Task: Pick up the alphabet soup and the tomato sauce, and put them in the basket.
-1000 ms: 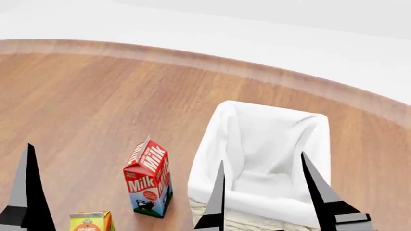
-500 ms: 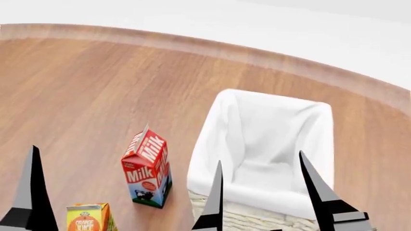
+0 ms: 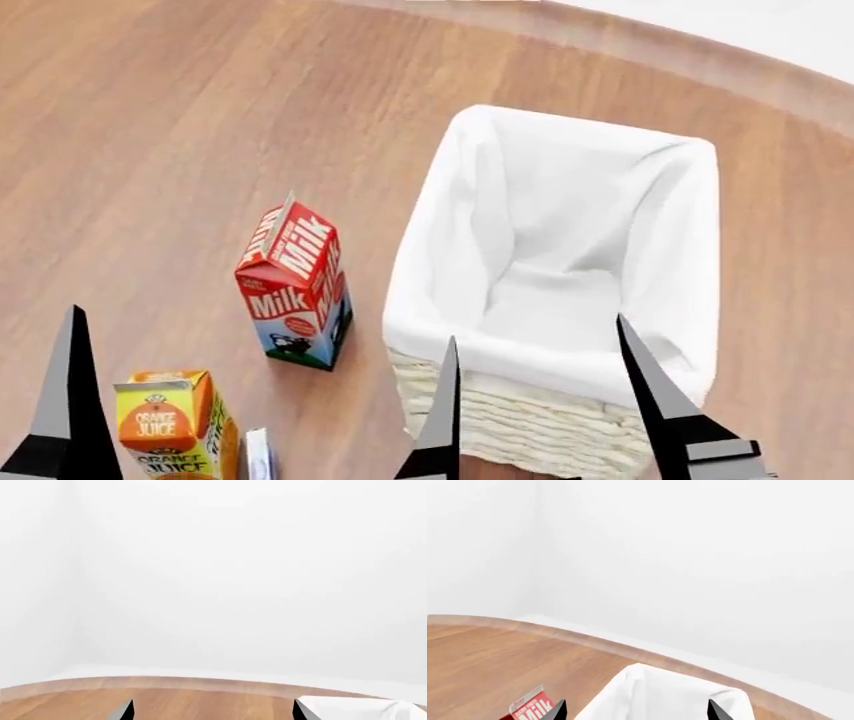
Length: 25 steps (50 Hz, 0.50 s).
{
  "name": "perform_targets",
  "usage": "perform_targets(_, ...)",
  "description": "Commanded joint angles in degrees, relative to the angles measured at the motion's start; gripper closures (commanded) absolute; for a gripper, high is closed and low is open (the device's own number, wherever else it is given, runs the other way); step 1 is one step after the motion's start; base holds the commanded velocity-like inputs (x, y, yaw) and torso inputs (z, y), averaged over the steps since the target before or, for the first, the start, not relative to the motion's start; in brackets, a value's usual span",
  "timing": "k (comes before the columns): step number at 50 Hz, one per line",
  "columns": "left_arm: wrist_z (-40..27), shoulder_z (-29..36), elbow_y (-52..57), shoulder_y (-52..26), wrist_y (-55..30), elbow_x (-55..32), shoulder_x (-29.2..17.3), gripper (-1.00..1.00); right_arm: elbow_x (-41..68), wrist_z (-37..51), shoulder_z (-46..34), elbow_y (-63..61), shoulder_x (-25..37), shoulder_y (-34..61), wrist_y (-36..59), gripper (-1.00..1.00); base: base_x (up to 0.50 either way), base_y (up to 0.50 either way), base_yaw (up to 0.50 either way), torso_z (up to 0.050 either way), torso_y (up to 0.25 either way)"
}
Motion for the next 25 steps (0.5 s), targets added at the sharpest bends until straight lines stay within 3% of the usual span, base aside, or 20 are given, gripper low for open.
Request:
perform_targets(1,-0.74,0.36,-0.37,-0.11,0.82,-0.55,-0.88,-1.00,-0.02,0.26,-0.46,0.19,0.24,0.07,-0.17,-1.00,0.00,0.00,0.00,0.041,-0.182)
perform_targets(7,-1.05,-0.89,-0.71,0.32,2.50,-2.36,-0.59,-1.00,0.26,0.46,-0.26,0.11,0.35,-0.05,-0.22,-1.00,0.00,0.00,0.00,0.040,-0.145)
perform_targets(25,-3.60,-2.32,1.32,-0.18,2.90,-4.75,-3.13,-1.00,-0.57,1.26,-2.99,-0.40,0.48,-1.32,0.09,-1.00,0.00,0.00,0.00,0.000,0.000)
